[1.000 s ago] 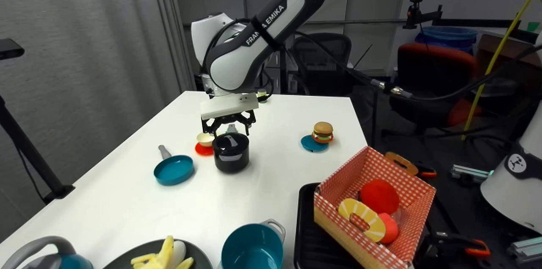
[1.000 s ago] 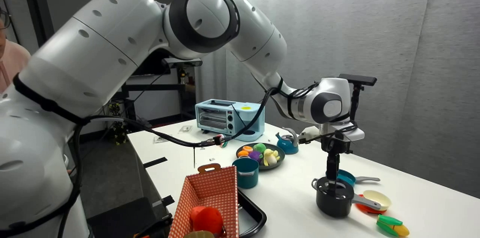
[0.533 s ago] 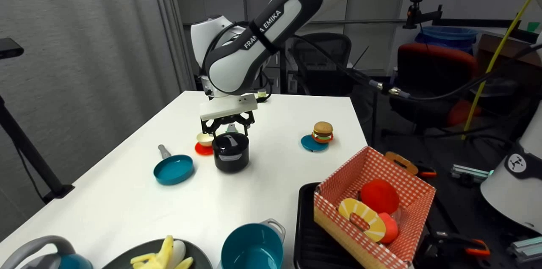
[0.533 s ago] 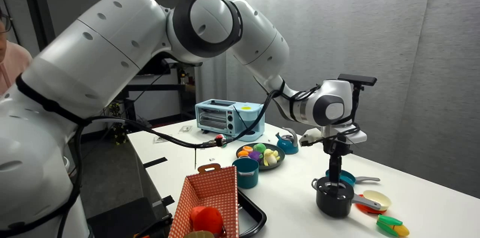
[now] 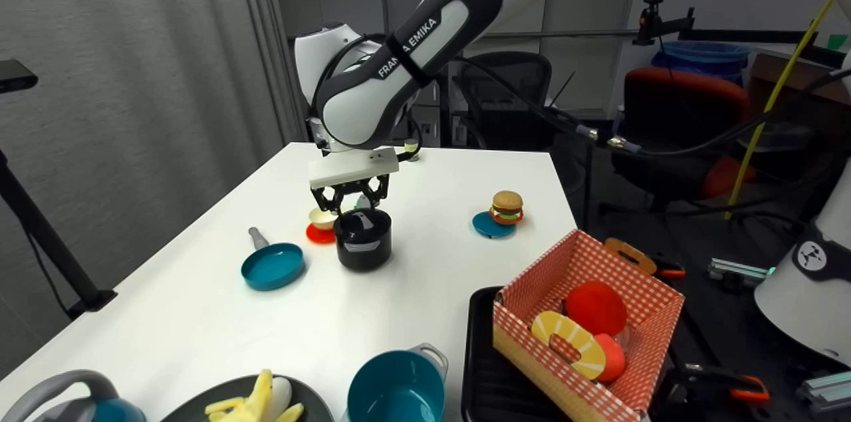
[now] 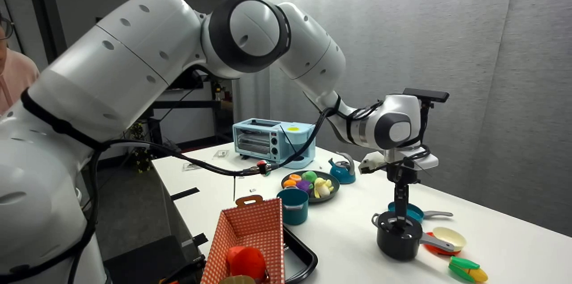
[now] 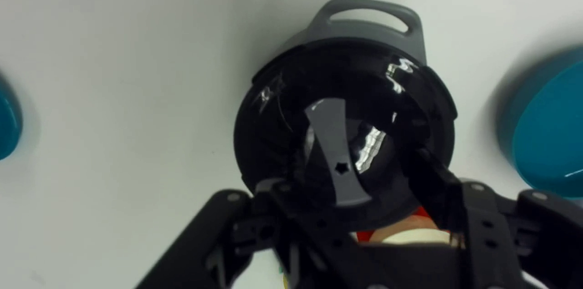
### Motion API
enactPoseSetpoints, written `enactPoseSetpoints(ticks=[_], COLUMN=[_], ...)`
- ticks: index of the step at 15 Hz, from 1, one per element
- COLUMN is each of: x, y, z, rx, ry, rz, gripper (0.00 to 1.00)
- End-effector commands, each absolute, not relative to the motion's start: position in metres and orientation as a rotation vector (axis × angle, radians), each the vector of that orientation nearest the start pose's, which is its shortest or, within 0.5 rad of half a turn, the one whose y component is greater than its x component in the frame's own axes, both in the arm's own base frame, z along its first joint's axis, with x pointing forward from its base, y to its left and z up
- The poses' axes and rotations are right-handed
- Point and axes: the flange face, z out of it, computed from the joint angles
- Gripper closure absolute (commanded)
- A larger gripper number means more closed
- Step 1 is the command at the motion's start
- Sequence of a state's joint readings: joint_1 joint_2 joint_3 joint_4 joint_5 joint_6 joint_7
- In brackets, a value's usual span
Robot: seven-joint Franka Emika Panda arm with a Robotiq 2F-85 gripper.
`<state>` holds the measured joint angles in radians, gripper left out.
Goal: Transfer the lid from the black pot to the blue pot
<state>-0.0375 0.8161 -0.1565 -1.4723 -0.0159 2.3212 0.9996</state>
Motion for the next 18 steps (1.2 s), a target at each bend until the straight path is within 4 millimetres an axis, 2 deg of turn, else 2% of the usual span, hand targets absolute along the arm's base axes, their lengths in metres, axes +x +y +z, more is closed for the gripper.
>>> enactPoseSetpoints(ticks=[1, 5, 10, 18], x=[0.720, 0.720, 0.718, 0.723], y=[-0.124, -0.126, -0.124, -0.107], z=[0.197, 0.199, 0.202, 0.231], rx=[-2.716, -2.714, -2.722, -2.758], ry=[1.712, 1.719, 1.722, 1.698], rz=[-0.142, -0.148, -0.150, -0.190], gripper=[0.69, 0.99, 0.96, 0.96])
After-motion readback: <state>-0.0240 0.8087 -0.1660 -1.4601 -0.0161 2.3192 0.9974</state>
